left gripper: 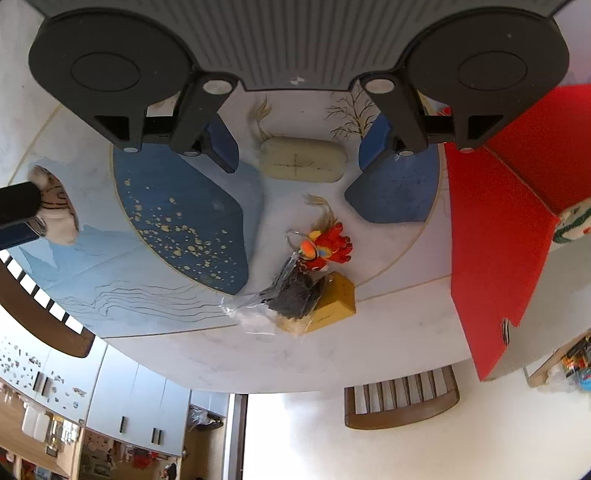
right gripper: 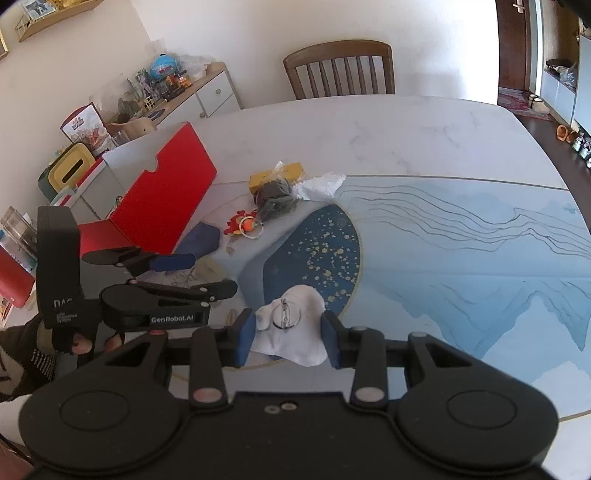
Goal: Organize objects
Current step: 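Carry the soap bar and white cloth over the cardboard box with both tools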
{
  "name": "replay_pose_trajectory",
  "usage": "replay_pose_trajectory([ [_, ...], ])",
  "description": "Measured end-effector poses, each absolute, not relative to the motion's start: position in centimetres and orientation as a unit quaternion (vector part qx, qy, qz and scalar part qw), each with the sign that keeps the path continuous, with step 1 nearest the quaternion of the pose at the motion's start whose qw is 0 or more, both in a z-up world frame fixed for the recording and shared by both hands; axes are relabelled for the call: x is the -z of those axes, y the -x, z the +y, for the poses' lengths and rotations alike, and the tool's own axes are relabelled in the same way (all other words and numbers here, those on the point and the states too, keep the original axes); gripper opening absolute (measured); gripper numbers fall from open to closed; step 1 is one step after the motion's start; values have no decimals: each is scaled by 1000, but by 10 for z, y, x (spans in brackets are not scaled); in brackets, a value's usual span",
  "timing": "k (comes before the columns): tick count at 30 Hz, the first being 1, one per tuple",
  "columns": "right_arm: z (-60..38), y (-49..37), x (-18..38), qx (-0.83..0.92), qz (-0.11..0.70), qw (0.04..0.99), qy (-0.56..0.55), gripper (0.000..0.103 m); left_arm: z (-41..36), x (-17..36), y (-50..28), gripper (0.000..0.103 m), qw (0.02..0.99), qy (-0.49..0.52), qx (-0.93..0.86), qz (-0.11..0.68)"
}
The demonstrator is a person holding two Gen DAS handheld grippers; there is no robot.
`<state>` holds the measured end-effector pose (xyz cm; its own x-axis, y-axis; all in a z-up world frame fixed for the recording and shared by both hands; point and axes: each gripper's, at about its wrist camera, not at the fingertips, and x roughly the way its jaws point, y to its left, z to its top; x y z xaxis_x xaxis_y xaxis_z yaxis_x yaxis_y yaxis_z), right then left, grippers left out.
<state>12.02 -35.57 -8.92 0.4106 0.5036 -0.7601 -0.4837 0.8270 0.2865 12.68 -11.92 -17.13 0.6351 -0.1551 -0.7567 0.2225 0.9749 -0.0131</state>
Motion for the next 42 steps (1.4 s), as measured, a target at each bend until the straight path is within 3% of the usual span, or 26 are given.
replay_pose_trajectory([
  [6,-357,-123,89,-299,455,839,-7,37,-116,173,-129,68,903,-29,104,416],
  [8,-356,-123,89,-300,454,839,-7,37,-116,172,-129,53,904,-32,103,415],
  [9,-356,-123,88,-300,454,839,-8,37,-116,171,-129,51,903,-33,103,415],
  [16,-348,-124,80,-305,447,841,-10,37,-112,161,-125,51,904,-26,98,415],
  [24,-318,-121,57,-319,425,847,-12,37,-91,109,-105,51,912,-13,115,393],
  [42,-197,-124,16,-372,375,849,4,37,23,40,-92,51,927,32,101,359],
])
